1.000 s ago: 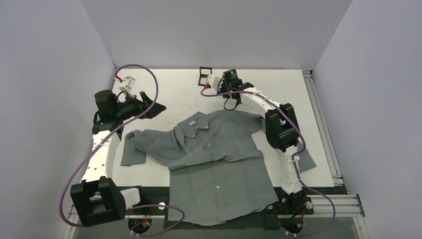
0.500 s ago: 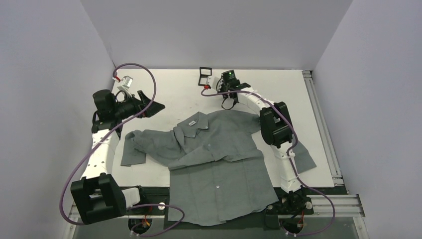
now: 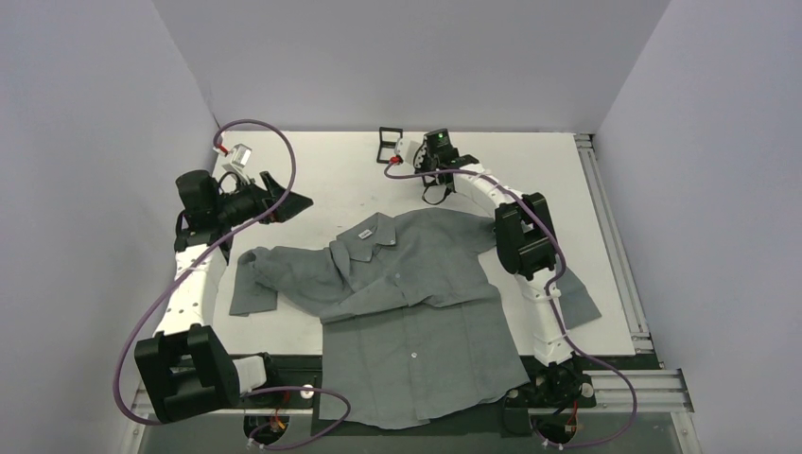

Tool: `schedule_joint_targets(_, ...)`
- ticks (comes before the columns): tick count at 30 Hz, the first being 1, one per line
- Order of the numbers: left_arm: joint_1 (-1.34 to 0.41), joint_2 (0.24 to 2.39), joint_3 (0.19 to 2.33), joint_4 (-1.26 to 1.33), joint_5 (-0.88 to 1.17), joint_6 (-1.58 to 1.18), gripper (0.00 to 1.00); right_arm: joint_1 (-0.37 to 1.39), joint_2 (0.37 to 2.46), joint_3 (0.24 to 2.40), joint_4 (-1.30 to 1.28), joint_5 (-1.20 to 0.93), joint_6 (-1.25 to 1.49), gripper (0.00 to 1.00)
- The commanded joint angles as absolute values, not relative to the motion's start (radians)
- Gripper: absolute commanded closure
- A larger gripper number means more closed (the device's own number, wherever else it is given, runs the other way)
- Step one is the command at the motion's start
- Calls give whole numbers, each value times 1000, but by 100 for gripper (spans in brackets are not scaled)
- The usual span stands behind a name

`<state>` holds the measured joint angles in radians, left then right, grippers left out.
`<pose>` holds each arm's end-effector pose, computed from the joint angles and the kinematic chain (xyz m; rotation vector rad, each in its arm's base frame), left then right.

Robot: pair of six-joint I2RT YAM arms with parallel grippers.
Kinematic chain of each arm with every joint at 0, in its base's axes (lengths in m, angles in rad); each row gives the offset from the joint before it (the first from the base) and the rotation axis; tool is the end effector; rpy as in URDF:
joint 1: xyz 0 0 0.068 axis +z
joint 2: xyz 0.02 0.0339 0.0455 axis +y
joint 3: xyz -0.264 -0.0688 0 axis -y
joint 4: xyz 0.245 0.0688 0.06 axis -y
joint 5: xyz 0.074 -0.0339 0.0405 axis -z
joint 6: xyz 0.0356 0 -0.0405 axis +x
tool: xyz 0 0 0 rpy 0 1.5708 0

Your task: Remove the brooch from the garment

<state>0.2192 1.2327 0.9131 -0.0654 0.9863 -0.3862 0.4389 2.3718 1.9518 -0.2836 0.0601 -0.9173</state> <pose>0.2706 0.0299 0.3074 0.0856 1.9124 -1.0652 0.4909 0.2281 0.1813 -1.4136 1.8057 -0.3185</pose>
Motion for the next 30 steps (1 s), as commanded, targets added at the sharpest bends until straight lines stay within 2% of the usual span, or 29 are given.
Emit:
schedule_joint_targets(1,230,1245,915,-15,1017,-393,4,437,2400,2018,-251,63,-922,100)
schedule_joint_targets(15,235,1246,902,-15,1035,-397,4,444,2422,2005,-257,30,-914,99)
schedule_joint_targets(17,235,1247,903,-15,1035,-397,4,447,2415,1995,-258,24,-912,92)
schedule_joint_targets(20,235,1247,903,-15,1037,-397,4,450,2400,1974,-257,10,-895,75)
schedule_joint_targets(30,235,1256,902,21,1016,-386,4,463,2278,1907,-281,-100,-802,56)
